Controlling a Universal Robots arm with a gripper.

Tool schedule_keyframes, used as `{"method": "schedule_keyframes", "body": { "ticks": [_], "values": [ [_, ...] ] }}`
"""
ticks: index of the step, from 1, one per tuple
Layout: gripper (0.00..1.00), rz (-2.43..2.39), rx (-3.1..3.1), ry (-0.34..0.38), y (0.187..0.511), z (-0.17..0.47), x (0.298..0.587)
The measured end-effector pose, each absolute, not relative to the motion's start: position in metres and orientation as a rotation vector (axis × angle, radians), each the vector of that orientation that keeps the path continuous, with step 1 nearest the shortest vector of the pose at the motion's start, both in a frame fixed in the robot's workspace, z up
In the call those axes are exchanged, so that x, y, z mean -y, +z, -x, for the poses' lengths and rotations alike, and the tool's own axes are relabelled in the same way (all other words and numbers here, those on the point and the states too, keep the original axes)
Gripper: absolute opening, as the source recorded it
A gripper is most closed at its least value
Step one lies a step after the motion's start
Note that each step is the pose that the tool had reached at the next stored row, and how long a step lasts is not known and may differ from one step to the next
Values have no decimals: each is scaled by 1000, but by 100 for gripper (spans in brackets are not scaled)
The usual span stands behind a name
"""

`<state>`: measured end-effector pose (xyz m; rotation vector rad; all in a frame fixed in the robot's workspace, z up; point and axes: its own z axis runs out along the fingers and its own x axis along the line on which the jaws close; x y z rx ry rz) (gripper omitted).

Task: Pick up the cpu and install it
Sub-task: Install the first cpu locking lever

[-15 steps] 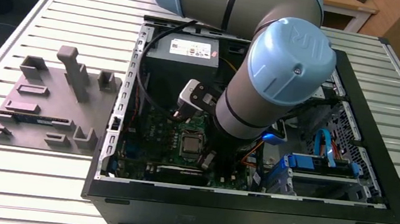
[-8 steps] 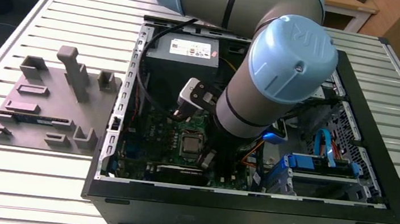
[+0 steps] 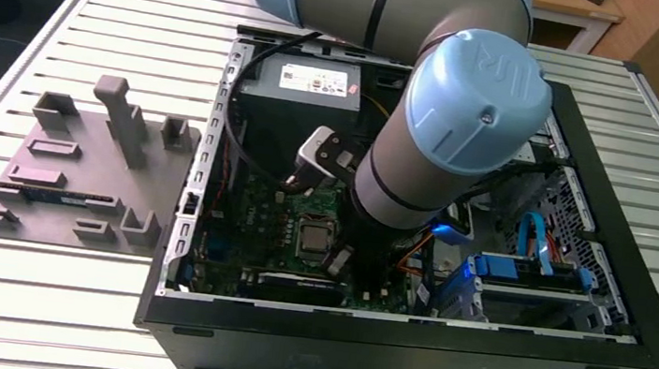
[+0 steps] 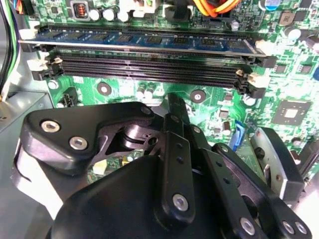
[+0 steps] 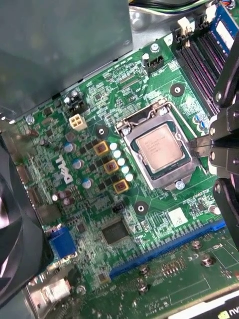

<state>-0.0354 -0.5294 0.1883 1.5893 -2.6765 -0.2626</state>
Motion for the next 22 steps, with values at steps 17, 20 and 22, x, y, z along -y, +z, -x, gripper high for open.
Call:
{"method": "schedule_keyframes", "body": {
  "ticks": [17,20,22],
  "values": [
    [11,-1484,2744,-262,194,36,529],
    [11,-1473,2750,-260,196,35,529],
    [11,-1457,2760,-260,196,36,529]
  ]
}}
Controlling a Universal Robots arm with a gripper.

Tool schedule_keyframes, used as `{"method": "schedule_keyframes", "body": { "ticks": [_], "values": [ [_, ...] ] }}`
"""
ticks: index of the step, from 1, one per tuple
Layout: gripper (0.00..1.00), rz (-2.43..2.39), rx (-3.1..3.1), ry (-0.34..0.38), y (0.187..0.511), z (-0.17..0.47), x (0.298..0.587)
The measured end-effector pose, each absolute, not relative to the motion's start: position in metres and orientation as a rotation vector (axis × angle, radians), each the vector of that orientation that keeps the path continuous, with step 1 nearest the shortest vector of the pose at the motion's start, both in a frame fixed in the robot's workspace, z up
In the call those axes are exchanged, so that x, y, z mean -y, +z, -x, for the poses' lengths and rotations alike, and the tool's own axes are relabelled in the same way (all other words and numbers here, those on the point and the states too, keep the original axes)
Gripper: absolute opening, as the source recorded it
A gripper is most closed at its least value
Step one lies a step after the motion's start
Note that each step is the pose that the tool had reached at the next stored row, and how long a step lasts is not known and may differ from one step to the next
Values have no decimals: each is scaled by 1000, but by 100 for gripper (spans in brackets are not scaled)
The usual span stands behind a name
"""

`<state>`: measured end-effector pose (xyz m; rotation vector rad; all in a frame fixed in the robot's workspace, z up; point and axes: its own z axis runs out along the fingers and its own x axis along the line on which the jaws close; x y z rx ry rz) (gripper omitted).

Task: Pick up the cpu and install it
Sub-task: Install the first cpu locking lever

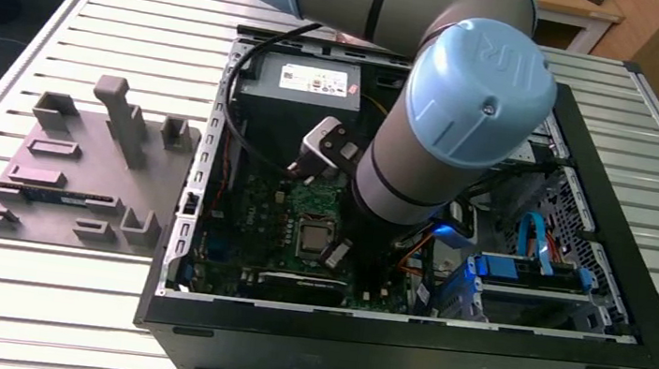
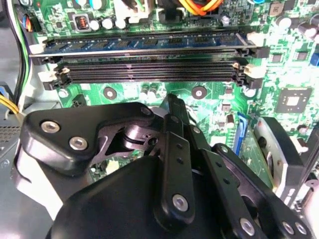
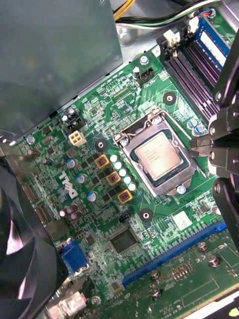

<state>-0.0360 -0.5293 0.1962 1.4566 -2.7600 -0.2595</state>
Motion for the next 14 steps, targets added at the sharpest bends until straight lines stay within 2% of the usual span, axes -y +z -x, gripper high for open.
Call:
{"method": "schedule_keyframes", "body": {
  "ticks": [14],
  "values": [
    [11,-1328,2849,-252,194,44,528]
  ]
}}
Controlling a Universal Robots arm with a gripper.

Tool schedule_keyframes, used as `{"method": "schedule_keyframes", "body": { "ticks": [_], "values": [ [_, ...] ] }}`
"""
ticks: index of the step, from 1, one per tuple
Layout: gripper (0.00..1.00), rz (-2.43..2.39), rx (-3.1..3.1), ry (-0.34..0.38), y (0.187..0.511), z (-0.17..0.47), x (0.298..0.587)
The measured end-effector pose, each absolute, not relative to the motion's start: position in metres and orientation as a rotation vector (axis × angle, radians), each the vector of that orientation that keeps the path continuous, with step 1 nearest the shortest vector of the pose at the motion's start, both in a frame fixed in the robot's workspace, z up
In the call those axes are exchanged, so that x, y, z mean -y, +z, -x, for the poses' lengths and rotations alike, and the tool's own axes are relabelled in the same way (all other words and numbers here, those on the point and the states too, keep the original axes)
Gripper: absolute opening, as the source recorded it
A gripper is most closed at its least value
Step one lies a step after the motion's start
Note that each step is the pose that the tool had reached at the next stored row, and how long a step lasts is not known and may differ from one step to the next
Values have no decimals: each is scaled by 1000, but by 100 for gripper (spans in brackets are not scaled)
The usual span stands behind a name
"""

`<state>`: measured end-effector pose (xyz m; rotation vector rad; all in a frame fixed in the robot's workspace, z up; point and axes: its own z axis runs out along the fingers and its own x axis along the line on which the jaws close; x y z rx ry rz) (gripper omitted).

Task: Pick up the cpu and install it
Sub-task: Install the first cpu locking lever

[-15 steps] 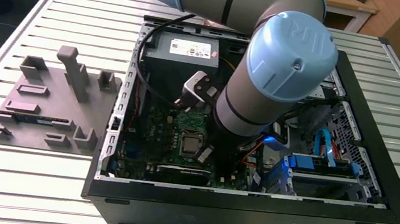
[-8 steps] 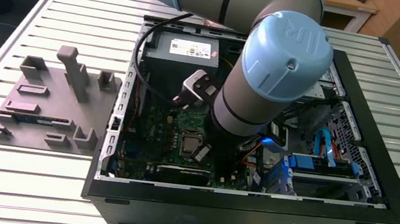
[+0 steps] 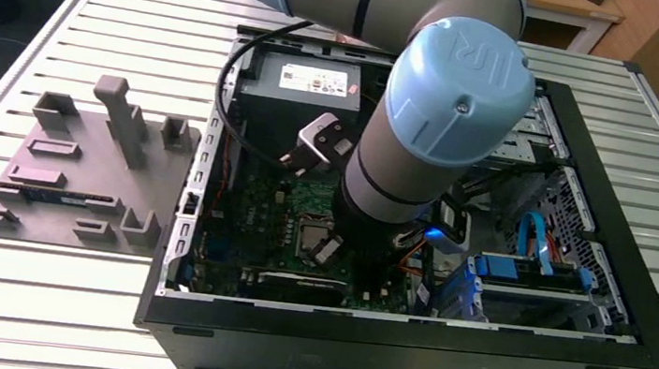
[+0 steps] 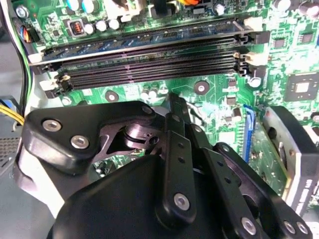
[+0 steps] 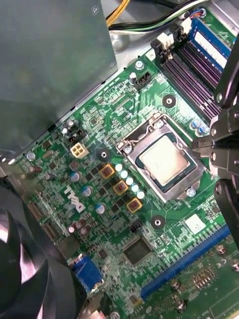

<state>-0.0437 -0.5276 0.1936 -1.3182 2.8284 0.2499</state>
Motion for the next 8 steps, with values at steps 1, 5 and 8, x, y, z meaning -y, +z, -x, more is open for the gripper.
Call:
{"method": "schedule_keyframes", "body": {
  "ticks": [1,5,8],
  "values": [
    [11,1309,-2831,249,193,44,527],
    [11,1252,-2848,244,191,44,527],
    [11,1205,-2865,242,190,45,527]
  ]
}}
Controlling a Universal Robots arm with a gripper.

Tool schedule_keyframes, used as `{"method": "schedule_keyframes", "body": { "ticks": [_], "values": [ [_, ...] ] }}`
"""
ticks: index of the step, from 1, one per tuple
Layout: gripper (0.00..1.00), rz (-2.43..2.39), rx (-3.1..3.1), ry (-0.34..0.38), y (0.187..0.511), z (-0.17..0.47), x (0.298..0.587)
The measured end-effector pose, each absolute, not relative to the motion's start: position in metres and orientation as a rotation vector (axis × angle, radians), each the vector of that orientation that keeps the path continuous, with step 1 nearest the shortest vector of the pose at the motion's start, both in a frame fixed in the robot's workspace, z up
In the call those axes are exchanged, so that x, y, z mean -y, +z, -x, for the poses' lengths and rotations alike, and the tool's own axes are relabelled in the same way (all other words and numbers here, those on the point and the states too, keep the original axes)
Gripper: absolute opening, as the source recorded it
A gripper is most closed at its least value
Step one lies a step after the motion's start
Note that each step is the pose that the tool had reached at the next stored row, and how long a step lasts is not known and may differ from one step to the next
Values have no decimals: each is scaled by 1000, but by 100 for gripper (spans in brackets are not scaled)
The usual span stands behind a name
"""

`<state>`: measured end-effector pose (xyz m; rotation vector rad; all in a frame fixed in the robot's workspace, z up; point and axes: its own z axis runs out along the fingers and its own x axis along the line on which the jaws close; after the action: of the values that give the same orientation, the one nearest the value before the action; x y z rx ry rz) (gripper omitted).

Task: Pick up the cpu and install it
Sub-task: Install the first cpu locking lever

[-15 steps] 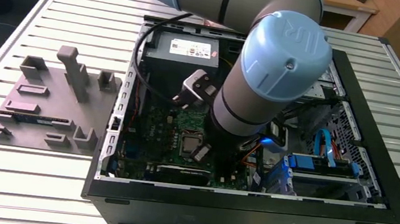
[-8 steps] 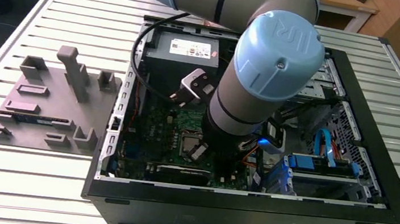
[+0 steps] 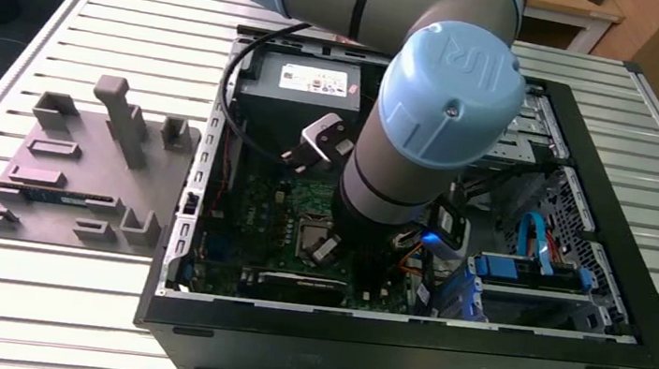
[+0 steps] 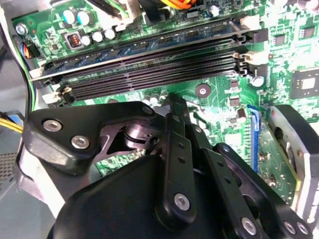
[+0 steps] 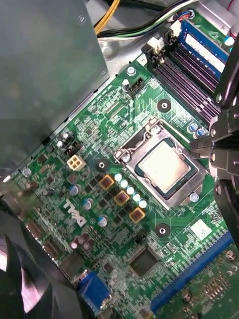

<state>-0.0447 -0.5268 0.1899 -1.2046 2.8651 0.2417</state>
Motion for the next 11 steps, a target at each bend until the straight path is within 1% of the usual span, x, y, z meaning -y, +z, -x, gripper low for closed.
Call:
{"method": "schedule_keyframes", "body": {
  "ticks": [11],
  "values": [
    [11,1214,-2860,241,188,45,525]
  ]
}}
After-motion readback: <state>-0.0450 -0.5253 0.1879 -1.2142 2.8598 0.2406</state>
